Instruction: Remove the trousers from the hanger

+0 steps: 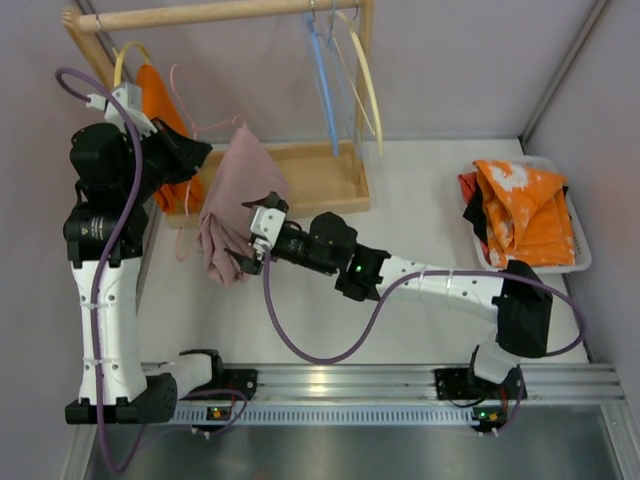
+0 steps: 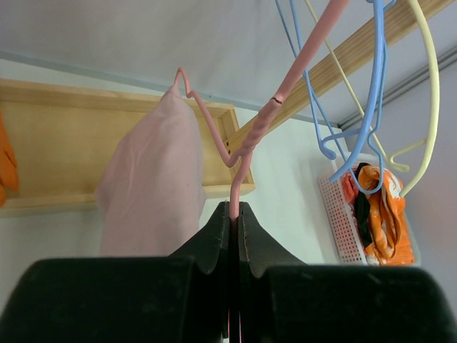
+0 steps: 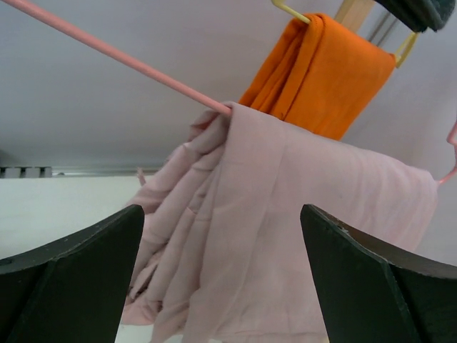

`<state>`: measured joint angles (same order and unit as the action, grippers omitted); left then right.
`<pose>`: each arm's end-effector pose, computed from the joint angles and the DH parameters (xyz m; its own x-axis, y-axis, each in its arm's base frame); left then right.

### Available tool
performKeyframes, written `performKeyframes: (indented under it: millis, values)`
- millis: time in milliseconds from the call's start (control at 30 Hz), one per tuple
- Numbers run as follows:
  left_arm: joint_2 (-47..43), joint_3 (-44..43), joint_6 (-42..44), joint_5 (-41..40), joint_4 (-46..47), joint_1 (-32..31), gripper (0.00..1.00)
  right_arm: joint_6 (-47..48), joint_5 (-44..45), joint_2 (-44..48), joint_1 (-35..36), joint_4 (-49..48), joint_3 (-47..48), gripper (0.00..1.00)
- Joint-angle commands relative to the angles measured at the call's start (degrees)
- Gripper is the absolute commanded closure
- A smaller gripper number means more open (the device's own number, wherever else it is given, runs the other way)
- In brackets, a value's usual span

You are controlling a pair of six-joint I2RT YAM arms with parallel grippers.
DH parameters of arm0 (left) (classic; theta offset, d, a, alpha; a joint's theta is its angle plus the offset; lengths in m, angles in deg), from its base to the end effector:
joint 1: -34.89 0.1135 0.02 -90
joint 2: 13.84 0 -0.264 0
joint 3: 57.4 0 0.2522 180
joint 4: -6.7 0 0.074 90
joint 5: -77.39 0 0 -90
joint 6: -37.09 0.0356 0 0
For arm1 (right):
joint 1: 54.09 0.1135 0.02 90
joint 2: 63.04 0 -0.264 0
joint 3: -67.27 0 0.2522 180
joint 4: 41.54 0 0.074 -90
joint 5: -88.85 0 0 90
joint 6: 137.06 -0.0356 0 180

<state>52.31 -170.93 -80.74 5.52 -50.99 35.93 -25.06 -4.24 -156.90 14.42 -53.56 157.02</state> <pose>0.1903 -0.0076 0.5212 -0.2931 -0.4491 -0.8441 0.1719 0.8437 -0.5086 0.1440 0.3709 0.3739 0.4021 0.0003 -0.9156 -0.8607 0.3411 -0.3779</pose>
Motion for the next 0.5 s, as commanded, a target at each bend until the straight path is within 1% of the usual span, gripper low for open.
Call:
performKeyframes:
  millis: [0, 33, 133, 267, 467]
  values:
    - [-0.9, -3.1, -1.1, 1.5, 6.0, 0.1, 1.00, 1.7, 4.3, -1.6, -1.3, -5.0, 3.6, 0.09]
    - [-0.9, -3.3, -1.2, 1.5, 6.0, 0.1, 1.00, 2.3, 4.9, -2.5, -1.4, -5.1, 3.8, 0.13]
    - [-0.8, -3.9, -1.4, 1.8, 6.0, 0.2, 1.00, 5.0, 8.2, -4.3, -1.7, -5.9, 4.5, 0.17]
    - [-0.2, -4.5, -1.9, 1.9, 6.0, 0.1, 1.00, 7.0, 12.1, -6.7, -2.1, -4.8, 7.0, 0.19]
    - [0.1, -4.8, -2.0, 1.6, 6.0, 0.1, 1.00, 6.1, 13.7, -7.7, -3.9, -3.2, 9.8, 0.20]
